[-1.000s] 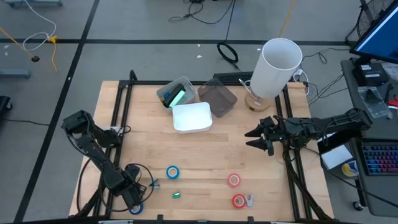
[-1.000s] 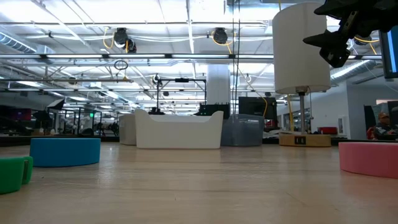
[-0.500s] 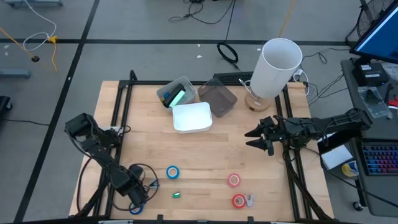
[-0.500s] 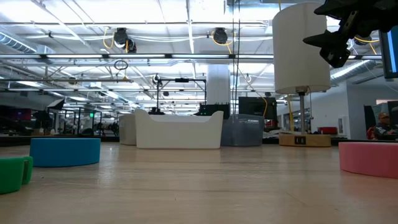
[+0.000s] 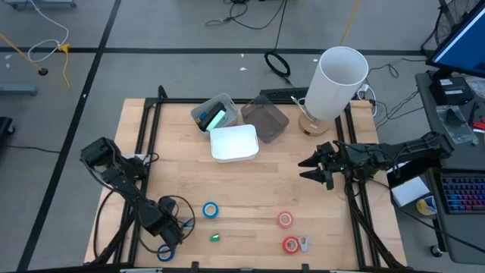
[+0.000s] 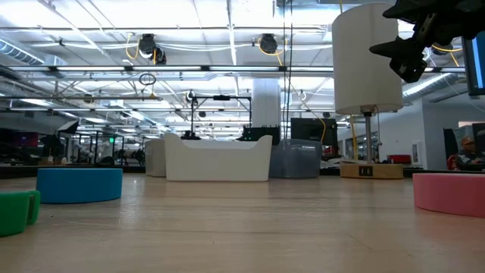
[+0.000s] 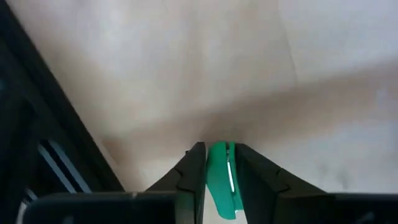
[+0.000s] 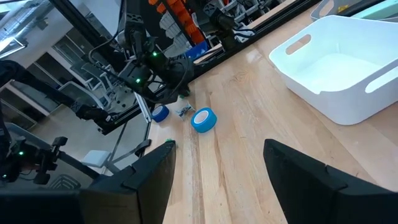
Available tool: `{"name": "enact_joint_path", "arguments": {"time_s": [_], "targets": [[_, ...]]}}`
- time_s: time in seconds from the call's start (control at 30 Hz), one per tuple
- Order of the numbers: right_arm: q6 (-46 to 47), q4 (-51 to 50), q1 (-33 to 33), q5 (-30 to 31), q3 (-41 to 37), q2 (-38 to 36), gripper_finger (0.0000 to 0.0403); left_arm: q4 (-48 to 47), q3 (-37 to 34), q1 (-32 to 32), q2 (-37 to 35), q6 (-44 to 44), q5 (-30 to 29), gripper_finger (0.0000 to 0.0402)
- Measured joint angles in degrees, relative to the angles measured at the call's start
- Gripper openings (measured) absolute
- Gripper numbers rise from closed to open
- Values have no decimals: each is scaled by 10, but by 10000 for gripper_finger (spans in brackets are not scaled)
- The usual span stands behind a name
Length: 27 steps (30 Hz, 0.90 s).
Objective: Pick and place Stapler, Stapler remover, tape
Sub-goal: Put the left small green stapler into the gray bin
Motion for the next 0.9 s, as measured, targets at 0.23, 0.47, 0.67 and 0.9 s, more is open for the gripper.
{"name": "enact_joint_path", "arguments": {"time_s": [0.23,0.47,0.67,0.9], "targets": [[1,0,0,0,0,0,238,-87,2,54,-55,41,-99,70],[2,0,0,0,0,0,238,-199,3,155,-162,83,-255,72],[1,0,0,0,0,0,238,-206,3,306,-248,216,-441,75],[1,0,0,0,0,0,238,-11,4,543,-268,547,-512,75]]}}
